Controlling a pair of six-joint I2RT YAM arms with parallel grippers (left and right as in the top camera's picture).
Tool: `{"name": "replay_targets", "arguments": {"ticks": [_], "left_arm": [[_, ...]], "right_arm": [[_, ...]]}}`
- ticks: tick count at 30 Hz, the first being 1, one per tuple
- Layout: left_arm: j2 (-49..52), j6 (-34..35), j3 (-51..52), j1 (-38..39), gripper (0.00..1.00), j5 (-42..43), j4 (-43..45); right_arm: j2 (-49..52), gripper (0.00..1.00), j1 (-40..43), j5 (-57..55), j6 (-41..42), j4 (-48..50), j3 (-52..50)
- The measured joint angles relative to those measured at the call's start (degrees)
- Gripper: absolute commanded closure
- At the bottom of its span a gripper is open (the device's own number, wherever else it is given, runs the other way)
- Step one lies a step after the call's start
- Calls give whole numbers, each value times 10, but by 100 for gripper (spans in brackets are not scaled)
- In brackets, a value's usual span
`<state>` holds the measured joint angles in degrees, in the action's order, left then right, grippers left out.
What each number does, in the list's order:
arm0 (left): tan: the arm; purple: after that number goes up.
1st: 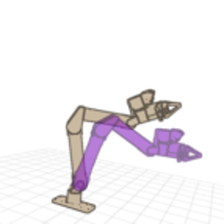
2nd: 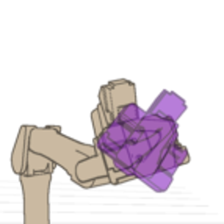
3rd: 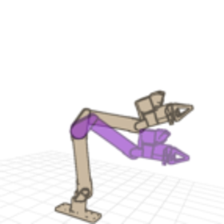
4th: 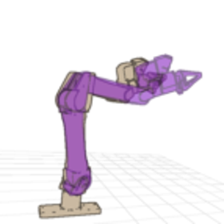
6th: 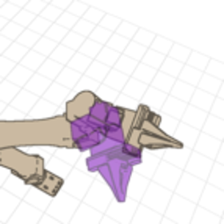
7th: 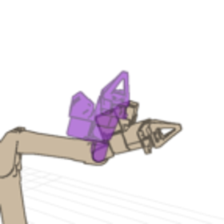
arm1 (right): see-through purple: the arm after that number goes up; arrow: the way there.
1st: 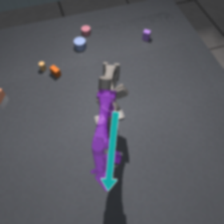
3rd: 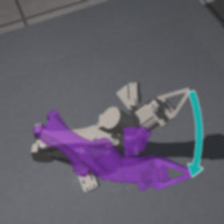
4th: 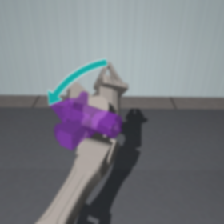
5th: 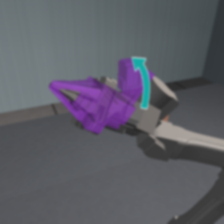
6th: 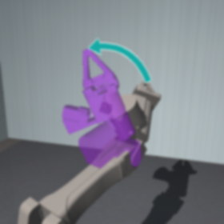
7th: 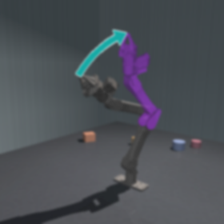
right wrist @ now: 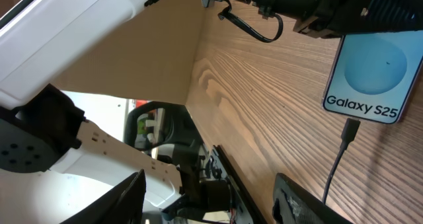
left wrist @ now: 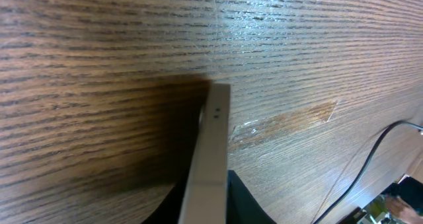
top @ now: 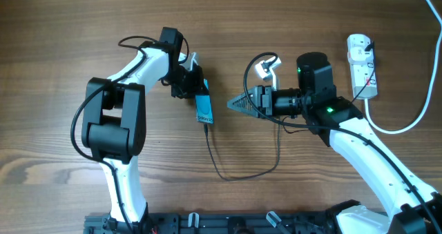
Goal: Plug charger to phone and switch on socket
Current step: 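Lay the phone flat on the table and open the left gripper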
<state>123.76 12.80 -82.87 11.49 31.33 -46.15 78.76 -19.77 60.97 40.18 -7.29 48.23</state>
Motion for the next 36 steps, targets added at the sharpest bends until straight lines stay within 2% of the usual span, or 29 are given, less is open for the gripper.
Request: {"name": "replay_targets", "arguments": {"ticks": [8, 10, 13, 31, 33, 35, 36], "left_arm": [[0, 2, -1, 1, 78, 2, 0], [0, 4, -1, 1, 72, 3, 0], [-1, 6, -3, 2, 69, 5, 0], [-3, 9, -4, 2, 65, 3, 1], [-3, 9, -4, 2, 69, 3, 1], [-3, 10, -4, 2, 82, 0, 1], [-3, 10, -4, 2, 85, -6, 1]], "right_arm": [[0, 37, 0, 0, 0, 0, 0], [0, 37, 0, 0, 0, 0, 0], [0, 37, 0, 0, 0, 0, 0], [0, 37, 0, 0, 0, 0, 0], [0, 37, 0, 0, 0, 0, 0], [0, 37, 0, 0, 0, 0, 0], [0, 34, 0, 0, 0, 0, 0]]}}
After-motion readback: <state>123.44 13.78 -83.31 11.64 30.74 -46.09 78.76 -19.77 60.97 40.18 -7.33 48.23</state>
